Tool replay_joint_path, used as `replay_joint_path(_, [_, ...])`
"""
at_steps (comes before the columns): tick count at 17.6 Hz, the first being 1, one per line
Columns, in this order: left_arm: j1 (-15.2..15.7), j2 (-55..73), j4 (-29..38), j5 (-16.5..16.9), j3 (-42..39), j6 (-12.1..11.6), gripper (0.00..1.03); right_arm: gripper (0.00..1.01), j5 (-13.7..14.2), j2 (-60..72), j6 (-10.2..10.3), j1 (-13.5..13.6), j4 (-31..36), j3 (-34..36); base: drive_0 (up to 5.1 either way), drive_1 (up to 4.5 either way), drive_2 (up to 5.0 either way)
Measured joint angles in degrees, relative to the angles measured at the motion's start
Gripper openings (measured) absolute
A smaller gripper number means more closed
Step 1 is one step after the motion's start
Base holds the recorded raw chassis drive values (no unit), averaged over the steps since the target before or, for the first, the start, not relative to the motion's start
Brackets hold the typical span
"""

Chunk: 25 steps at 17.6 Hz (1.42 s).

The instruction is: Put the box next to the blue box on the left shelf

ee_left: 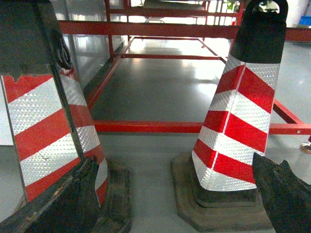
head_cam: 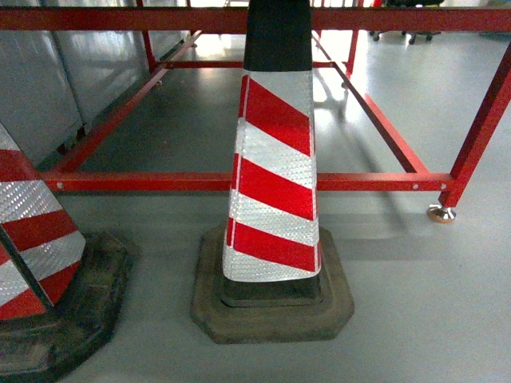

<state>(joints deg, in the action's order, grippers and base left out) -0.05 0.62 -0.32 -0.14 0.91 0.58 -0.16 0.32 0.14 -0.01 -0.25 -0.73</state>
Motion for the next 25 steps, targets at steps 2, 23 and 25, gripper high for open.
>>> replay_joint_path(2, [0.0, 0.0, 0.0, 0.0, 0.0, 0.0, 0.98, 0.98, 0.0, 0.0, 0.0, 0.0, 0.0, 0.0, 0.0, 0.0, 0.0])
replay_joint_path(23, [0.0, 0.0, 0.0, 0.0, 0.0, -0.2, 0.98, 0.98, 0.1, 0.0, -0.1, 0.0, 0.0, 0.0, 0.0, 0.0, 0.0])
replay_joint_path(25, [0.0, 0.0, -0.1, 0.1, 0.0, -0.2, 0.98, 0.98, 0.2, 0.0, 0.0, 0.0, -0.1, 0.0, 0.0, 0.0, 0.0])
